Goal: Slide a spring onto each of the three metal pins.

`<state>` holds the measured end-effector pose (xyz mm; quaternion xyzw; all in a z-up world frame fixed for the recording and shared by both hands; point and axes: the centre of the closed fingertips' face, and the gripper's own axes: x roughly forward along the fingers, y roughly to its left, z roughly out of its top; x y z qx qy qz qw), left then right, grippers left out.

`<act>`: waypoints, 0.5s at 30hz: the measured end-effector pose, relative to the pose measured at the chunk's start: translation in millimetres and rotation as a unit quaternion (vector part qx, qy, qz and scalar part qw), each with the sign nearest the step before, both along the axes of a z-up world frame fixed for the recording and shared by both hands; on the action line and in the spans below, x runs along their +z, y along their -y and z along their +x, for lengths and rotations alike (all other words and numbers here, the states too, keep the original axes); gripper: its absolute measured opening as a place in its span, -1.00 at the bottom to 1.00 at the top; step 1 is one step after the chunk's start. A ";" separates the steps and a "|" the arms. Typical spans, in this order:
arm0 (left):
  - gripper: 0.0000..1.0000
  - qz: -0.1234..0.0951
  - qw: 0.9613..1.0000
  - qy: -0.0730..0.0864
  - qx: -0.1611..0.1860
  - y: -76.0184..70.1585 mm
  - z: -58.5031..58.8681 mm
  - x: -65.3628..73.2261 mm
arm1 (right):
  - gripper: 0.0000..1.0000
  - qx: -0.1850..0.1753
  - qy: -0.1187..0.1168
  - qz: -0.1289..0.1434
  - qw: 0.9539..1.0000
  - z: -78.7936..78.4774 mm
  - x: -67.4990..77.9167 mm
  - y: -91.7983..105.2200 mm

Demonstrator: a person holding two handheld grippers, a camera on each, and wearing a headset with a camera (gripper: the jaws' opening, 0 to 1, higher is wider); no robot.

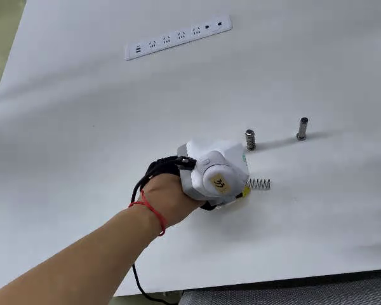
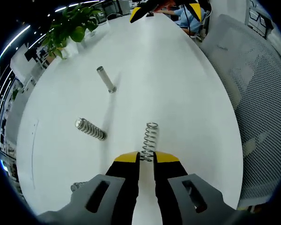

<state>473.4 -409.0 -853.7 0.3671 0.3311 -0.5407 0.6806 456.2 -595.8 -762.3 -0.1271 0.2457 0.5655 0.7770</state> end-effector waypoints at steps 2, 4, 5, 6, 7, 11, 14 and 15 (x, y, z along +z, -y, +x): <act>-0.85 0.002 1.000 0.000 0.001 -0.3 0.1 0.1 | 0.78 -0.001 0.000 0.001 1.000 -0.2 0.6 -0.2; -0.85 0.003 1.000 0.000 0.002 -0.2 -0.2 0.2 | 0.78 -0.001 0.000 0.001 1.000 -0.9 0.5 -0.1; -0.85 0.003 1.000 0.001 0.002 0.3 -0.5 0.3 | 0.78 -0.001 0.000 0.001 1.000 -1.2 0.4 -0.2; -0.85 0.005 1.000 0.002 0.002 0.2 -0.6 0.4 | 0.78 -0.001 -0.001 0.001 1.000 -1.9 0.4 -0.3; -0.85 0.007 1.000 0.002 0.003 0.2 -0.6 0.4 | 0.78 -0.001 -0.001 0.001 1.000 -2.4 0.3 -0.2; -0.86 0.005 1.000 -0.002 0.012 0.8 -1.0 0.3 | 0.78 -0.002 -0.003 0.001 1.000 -3.5 -0.3 0.9; -0.86 0.004 1.000 -0.005 0.013 1.3 -2.1 0.4 | 0.77 -0.004 -0.003 0.001 1.000 -4.5 0.5 0.9; -0.86 0.003 1.000 -0.006 0.012 1.8 -3.1 0.5 | 0.77 -0.004 -0.003 0.001 1.000 -4.8 0.6 1.0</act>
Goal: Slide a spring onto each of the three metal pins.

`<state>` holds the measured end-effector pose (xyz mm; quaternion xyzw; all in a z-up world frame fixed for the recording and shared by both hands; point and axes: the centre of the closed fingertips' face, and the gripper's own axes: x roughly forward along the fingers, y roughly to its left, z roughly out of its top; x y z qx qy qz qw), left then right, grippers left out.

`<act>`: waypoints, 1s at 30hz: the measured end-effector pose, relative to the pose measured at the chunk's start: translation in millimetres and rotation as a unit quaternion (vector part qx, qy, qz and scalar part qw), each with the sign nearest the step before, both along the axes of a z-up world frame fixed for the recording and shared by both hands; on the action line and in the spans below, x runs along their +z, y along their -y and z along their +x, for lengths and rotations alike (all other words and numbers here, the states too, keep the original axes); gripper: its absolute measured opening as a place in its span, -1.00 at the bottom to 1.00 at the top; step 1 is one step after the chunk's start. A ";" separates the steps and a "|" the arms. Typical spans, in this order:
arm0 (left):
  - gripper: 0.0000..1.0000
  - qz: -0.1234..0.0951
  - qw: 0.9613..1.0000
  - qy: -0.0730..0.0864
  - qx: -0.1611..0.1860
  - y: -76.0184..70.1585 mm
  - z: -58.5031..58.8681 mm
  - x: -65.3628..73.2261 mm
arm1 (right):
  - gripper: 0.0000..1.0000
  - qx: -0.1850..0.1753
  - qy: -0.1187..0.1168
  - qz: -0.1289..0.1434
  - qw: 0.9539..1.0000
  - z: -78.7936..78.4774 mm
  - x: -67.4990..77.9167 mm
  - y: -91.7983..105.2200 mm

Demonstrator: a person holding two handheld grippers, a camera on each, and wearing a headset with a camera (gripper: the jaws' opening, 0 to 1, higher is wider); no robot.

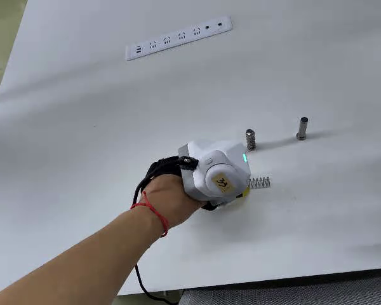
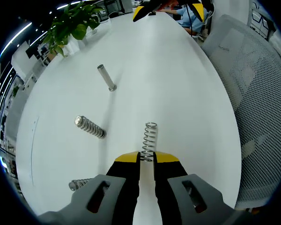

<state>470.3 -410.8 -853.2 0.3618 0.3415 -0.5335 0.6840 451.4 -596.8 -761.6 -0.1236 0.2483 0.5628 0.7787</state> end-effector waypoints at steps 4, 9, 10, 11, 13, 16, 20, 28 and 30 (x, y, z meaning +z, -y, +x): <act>-0.86 -0.006 1.000 -0.006 0.005 1.4 -3.3 0.7 | 0.75 -0.001 -0.001 -0.002 1.000 -0.6 0.1 0.2; -0.86 -0.015 1.000 -0.013 0.012 2.5 -6.7 2.1 | 0.75 0.000 -0.001 -0.001 1.000 -1.1 1.4 -0.9; -0.86 -0.018 1.000 -0.014 0.014 2.7 -7.2 2.8 | 0.74 0.000 -0.001 -0.002 1.000 -1.0 1.3 -0.8; -0.86 -0.019 1.000 -0.014 0.015 3.0 -7.3 3.2 | 0.74 0.000 -0.001 -0.002 1.000 -0.9 1.4 -0.9; -0.86 -0.023 1.000 -0.013 0.017 3.7 -7.6 5.2 | 0.74 0.000 -0.001 -0.002 1.000 -0.8 2.1 -1.5; -0.86 -0.025 0.999 -0.013 0.017 4.1 -8.1 6.3 | 0.74 0.001 -0.001 -0.003 1.000 -0.8 2.2 -2.4; -0.86 -0.029 0.999 -0.015 0.019 4.6 -9.1 7.3 | 0.73 0.002 0.001 -0.003 1.000 -0.1 2.9 -3.7; -0.86 -0.052 0.998 -0.018 0.030 7.3 -11.3 14.5 | 0.73 0.003 -0.002 -0.002 1.000 -1.2 5.4 -5.3; -0.86 -0.060 0.997 -0.018 0.033 8.6 -11.7 18.4 | 0.72 0.003 -0.002 -0.003 1.000 -1.2 5.9 -5.7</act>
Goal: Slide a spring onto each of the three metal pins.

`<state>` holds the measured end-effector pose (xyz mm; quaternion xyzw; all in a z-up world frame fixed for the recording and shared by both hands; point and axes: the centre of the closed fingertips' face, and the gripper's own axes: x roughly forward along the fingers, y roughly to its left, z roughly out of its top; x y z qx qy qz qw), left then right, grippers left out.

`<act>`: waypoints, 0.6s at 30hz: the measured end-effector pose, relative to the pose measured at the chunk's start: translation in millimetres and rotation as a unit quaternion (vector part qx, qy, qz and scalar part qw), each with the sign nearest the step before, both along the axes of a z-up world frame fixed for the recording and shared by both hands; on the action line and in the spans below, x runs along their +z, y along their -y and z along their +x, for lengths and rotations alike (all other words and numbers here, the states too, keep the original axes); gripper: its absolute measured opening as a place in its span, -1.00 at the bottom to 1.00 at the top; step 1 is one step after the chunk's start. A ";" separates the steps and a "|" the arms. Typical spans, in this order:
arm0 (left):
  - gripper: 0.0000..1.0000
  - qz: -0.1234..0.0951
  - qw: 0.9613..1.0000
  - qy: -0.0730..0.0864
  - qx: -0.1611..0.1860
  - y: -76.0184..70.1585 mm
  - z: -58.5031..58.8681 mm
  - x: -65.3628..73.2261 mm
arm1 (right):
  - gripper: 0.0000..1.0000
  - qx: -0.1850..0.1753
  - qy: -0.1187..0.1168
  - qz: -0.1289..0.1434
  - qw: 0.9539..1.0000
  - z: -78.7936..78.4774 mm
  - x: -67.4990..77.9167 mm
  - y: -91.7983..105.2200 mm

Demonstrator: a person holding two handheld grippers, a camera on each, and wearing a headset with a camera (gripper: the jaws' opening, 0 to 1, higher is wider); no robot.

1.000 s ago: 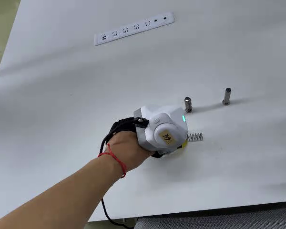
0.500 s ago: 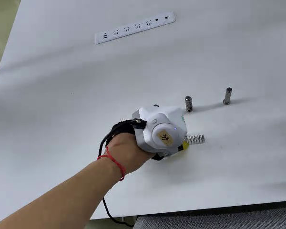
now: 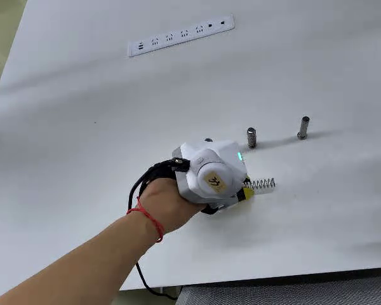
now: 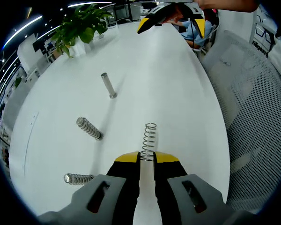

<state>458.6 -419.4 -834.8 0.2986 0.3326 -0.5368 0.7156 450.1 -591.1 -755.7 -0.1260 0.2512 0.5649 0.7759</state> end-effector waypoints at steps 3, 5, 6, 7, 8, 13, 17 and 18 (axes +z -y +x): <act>-0.86 -0.017 1.000 0.002 0.007 1.9 -0.1 7.3 | 0.72 0.001 0.001 0.003 1.000 0.5 3.5 -2.7; -0.86 -0.030 0.999 0.003 0.014 3.9 0.0 13.2 | 0.72 0.003 0.001 0.003 1.000 0.9 5.7 -5.4; -0.86 -0.035 0.999 0.003 0.016 5.0 -0.3 15.7 | 0.72 0.004 0.001 0.004 1.000 1.0 6.7 -6.4; -0.86 -0.044 0.999 0.004 0.019 6.5 -0.7 19.9 | 0.72 0.006 0.002 0.004 1.000 0.9 8.7 -8.6; -0.86 -0.052 0.998 0.004 0.022 7.7 -0.7 23.1 | 0.71 0.008 0.004 0.005 1.000 1.0 10.1 -9.9; -0.86 -0.096 0.994 0.008 0.043 15.6 0.7 44.9 | 0.69 0.013 0.004 0.016 1.000 2.5 22.2 -20.1; -0.86 -0.134 0.989 0.017 0.054 22.4 2.6 66.3 | 0.64 0.019 -0.002 0.030 0.999 3.4 35.6 -33.9; -0.86 -0.141 0.988 0.018 0.056 23.6 3.0 70.8 | 0.59 0.023 0.001 0.034 0.999 3.8 39.2 -37.3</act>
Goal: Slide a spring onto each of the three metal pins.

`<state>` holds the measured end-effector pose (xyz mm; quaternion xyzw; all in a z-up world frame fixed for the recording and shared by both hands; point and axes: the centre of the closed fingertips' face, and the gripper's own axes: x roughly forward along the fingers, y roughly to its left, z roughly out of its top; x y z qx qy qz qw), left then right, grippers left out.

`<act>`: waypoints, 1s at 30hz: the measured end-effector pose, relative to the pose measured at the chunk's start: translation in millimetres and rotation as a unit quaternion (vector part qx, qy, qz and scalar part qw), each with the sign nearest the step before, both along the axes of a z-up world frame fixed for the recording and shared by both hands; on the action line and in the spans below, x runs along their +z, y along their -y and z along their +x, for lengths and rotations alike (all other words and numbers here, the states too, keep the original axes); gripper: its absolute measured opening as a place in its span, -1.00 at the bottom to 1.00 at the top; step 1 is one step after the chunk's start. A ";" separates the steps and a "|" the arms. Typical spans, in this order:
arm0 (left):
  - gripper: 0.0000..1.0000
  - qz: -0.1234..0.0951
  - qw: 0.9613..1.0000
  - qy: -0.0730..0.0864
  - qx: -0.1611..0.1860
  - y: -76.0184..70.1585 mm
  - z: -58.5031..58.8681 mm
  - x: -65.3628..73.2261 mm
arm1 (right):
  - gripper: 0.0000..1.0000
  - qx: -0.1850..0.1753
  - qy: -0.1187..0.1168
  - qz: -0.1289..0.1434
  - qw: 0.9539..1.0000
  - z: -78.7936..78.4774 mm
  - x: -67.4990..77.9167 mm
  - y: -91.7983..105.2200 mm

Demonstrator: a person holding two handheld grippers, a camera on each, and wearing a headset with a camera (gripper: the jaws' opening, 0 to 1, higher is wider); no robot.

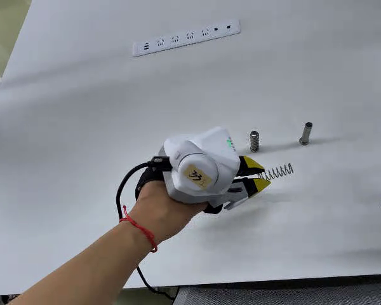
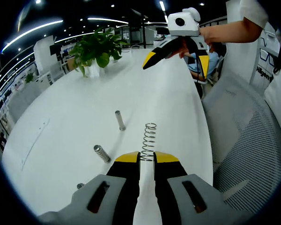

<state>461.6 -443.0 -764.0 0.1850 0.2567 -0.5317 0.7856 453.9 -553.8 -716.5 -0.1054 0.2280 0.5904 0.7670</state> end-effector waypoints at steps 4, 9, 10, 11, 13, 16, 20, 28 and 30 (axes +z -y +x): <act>-0.86 -0.042 0.999 0.004 0.013 6.0 2.0 22.3 | 0.44 0.005 -0.004 0.024 1.000 2.6 17.2 -17.2; -0.86 -0.089 0.996 0.012 0.024 11.9 3.9 50.4 | 0.14 0.013 -0.019 0.038 0.999 4.5 36.7 -38.5; -0.86 -0.098 0.995 0.015 0.024 13.2 4.1 56.6 | 0.07 0.014 -0.021 0.042 0.999 5.1 41.9 -43.3; -0.86 -0.104 0.994 0.017 0.025 14.1 4.0 60.9 | 0.01 0.014 -0.027 0.046 0.998 5.5 45.7 -47.0; -0.86 -0.120 0.992 0.020 0.027 16.5 4.0 70.6 | -0.11 0.015 -0.030 0.053 0.998 6.8 53.5 -53.8; -0.86 -0.138 0.990 0.024 0.030 18.4 3.7 81.2 | -0.24 0.019 -0.027 0.062 0.998 9.3 62.9 -61.2; -0.86 -0.161 0.986 0.028 0.031 21.5 1.3 93.2 | -0.36 0.024 -0.031 0.063 0.997 10.7 68.4 -66.8; -0.86 -0.179 0.983 0.032 0.031 24.2 -0.6 101.2 | -0.66 0.045 -0.037 0.061 0.996 5.4 75.9 -73.0; -0.86 -0.181 0.982 0.032 0.031 24.3 -1.4 102.3 | -0.71 0.049 -0.037 0.061 0.996 4.4 77.1 -73.5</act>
